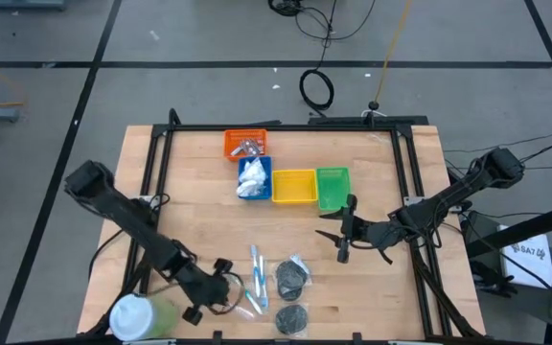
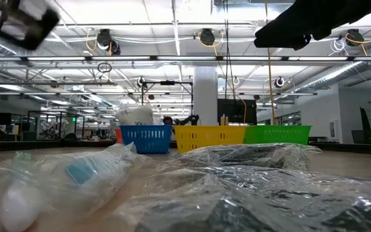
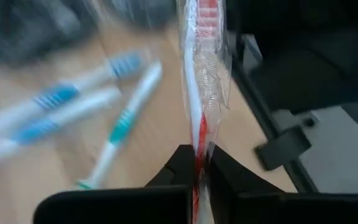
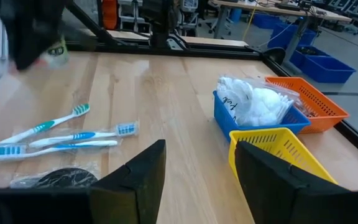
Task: Pick & Place Travel size toiletries
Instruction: Put the orange toothbrush into the yellow basket
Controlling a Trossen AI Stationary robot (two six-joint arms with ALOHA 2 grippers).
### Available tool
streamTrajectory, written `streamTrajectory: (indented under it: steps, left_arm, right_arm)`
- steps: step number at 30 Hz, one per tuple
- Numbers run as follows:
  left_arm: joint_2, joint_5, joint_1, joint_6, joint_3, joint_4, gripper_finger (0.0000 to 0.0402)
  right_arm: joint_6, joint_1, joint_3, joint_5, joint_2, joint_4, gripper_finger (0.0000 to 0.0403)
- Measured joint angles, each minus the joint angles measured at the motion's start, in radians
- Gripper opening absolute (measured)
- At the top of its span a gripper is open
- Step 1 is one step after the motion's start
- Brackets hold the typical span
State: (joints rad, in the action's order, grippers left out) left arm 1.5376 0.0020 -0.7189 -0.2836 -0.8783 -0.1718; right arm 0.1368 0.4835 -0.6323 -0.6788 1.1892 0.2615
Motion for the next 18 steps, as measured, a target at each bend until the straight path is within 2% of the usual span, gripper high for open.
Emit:
streamTrajectory:
  steps: [2,5,7,11,15,18]
  left_arm:
    - [-0.079,-0.099,0.006,0.045,0.0,0.01,0.0007]
    - [-0.184,-0.34,0.045,0.069,-0.002,0.046,0.0012]
    - [-0.229,-0.424,0.104,0.112,-0.002,0.04,0.0013]
    - [-0.241,-0.363,0.289,0.25,-0.002,0.065,0.0006]
    - [-0.183,-0.175,0.491,0.355,-0.001,0.111,0.0007]
    - [-0.134,-0.09,0.638,0.415,0.0,0.155,0.0005]
  right_arm:
    - [-0.004,0.0,0.0,0.0,0.0,-0.003,0.018]
    - [-0.015,0.0,0.0,0.0,0.0,-0.004,0.018]
    - [-0.018,0.0,0.0,0.0,0.0,-0.004,0.018]
    - [-0.026,0.0,0.0,0.0,-0.008,-0.001,0.0177]
    - [-0.048,0.004,0.0,-0.025,-0.056,-0.005,0.0176]
    - [-0.067,0.016,0.0,-0.075,-0.112,-0.017,0.0175]
